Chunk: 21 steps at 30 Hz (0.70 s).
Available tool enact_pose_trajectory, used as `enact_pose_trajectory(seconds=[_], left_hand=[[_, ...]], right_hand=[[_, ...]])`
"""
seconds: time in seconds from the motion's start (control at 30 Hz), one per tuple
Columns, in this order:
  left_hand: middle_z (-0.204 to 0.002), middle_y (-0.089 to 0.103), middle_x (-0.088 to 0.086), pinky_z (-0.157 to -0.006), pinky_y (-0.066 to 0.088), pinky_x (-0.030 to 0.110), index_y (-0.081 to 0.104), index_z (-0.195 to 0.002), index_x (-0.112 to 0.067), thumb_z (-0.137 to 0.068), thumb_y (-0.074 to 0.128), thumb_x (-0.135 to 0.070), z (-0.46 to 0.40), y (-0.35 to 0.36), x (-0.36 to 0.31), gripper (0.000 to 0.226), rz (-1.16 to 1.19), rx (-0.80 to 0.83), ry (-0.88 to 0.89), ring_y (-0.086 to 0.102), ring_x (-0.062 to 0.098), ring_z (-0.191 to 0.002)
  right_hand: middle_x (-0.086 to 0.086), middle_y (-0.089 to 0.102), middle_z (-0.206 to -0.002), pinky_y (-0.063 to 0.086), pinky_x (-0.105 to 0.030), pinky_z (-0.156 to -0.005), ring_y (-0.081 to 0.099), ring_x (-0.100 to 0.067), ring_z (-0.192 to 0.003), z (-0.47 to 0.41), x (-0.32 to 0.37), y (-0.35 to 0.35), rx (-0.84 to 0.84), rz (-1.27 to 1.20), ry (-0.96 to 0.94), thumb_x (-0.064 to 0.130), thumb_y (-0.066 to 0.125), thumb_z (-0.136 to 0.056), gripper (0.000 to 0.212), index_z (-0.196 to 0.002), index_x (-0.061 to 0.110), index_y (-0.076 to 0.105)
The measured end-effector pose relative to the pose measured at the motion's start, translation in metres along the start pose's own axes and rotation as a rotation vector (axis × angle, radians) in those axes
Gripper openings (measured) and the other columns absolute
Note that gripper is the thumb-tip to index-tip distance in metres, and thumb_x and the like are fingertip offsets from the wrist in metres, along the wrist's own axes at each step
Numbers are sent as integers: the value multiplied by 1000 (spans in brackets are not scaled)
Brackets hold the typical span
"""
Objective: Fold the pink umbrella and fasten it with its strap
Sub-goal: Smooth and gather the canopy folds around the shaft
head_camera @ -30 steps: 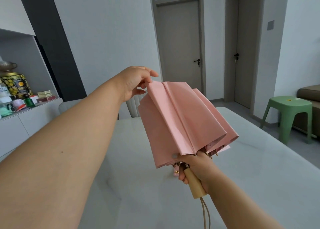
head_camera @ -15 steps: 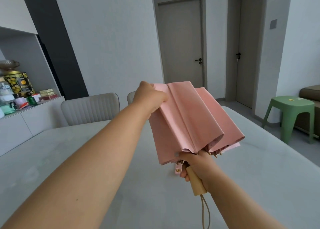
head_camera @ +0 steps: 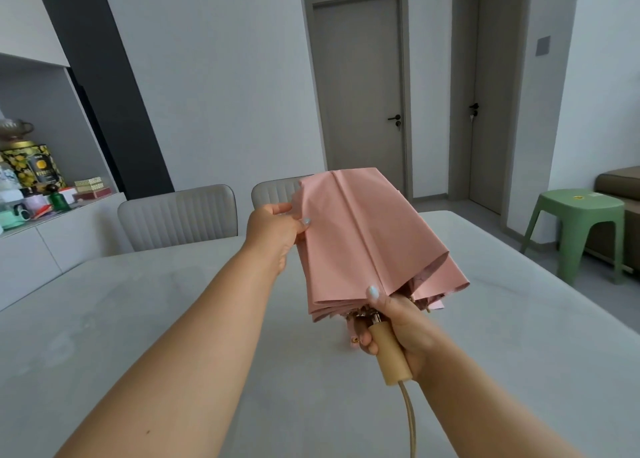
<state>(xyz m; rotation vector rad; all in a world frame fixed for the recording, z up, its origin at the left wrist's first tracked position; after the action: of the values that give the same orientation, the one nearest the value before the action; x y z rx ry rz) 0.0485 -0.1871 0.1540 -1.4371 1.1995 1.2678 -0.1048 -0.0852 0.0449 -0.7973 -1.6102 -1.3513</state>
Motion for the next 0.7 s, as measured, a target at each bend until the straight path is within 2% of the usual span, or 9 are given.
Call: enact_pose_trajectory(seconds=[0.07, 0.17, 0.23, 0.3, 0.4, 0.47, 0.53, 0.63, 0.7], left_hand=[[-110, 66, 19, -90, 56, 45, 53, -119, -4, -79, 67, 14, 1, 0, 4, 46, 26, 13, -12, 68, 33, -97], [-102, 67, 15, -81, 58, 40, 56, -110, -4, -82, 62, 13, 0, 3, 3, 34, 38, 49, -17, 69, 29, -87], [-89, 69, 11, -69, 58, 34, 59, -103, -3, -83, 60, 6, 0, 6, -9, 22, 17, 67, 7, 68, 23, -72], [-79, 65, 8, -60, 54, 29, 62, -94, -6, -85, 63, -9, -2, 9, -23, 10, 0, 56, 40, 62, 21, -63], [-78, 62, 6, -61, 49, 28, 64, -85, -13, -82, 72, -31, -7, 10, -39, 20, -18, 28, 55, 58, 22, -66], [-77, 64, 5, -63, 50, 29, 65, -81, -11, -80, 75, -28, -11, 7, -43, 20, -24, -11, 37, 60, 23, -67], [-78, 66, 5, -68, 54, 30, 66, -86, -8, -82, 75, -19, -15, 5, -41, 15, 32, -19, -15, 63, 22, -69], [-88, 70, 6, -67, 57, 32, 67, -103, -7, -84, 74, -21, -19, 8, -27, 24, 155, 48, -148, 67, 20, -74], [-85, 68, 5, -65, 56, 32, 65, -100, -8, -87, 71, -20, -19, 9, -21, 18, 194, 89, -199, 66, 19, -74]], right_hand=[[-21, 60, -74, 44, -25, -38, 51, -21, -42, 0, -1, -6, -72, -25, 13, 43, 81, -64, 69, -106, -6, 56], [-23, 56, -67, 45, -27, -41, 52, -24, -43, 1, -4, -16, -156, 95, 35, 32, 75, -78, 55, -111, -8, 56], [-21, 56, -61, 45, -28, -43, 52, -25, -43, 1, -4, -17, -174, 162, 38, 31, 72, -81, 50, -108, -9, 58], [-23, 57, -63, 46, -28, -45, 52, -25, -44, 1, -3, -17, -181, 191, 38, 31, 72, -81, 49, -105, -10, 59], [-25, 58, -67, 46, -29, -45, 52, -26, -45, 1, -3, -14, -170, 203, 41, 31, 74, -80, 48, -105, -7, 58], [-22, 58, -62, 47, -28, -45, 51, -25, -43, 2, -3, -12, -166, 211, 50, 31, 73, -80, 44, -102, -5, 58], [-19, 58, -56, 46, -27, -44, 50, -23, -40, 3, -3, -10, -162, 204, 52, 28, 72, -81, 41, -102, -4, 58], [-16, 57, -52, 46, -27, -43, 50, -22, -38, 4, -2, -9, -161, 189, 49, 26, 71, -83, 41, -107, -3, 55], [-16, 57, -52, 46, -27, -43, 51, -22, -38, 5, -1, -10, -170, 194, 48, 25, 71, -83, 43, -111, -2, 53]])
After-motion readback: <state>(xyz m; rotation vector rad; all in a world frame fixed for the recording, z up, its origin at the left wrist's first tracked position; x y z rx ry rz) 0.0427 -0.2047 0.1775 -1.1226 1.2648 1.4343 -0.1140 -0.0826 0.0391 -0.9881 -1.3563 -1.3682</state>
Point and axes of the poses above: each hand's wrist, its own z-axis away from the middle knuckle, its own y-axis out of the palm, x = y × z, the point moved 10 cm from there along -z, towards the middle knuckle
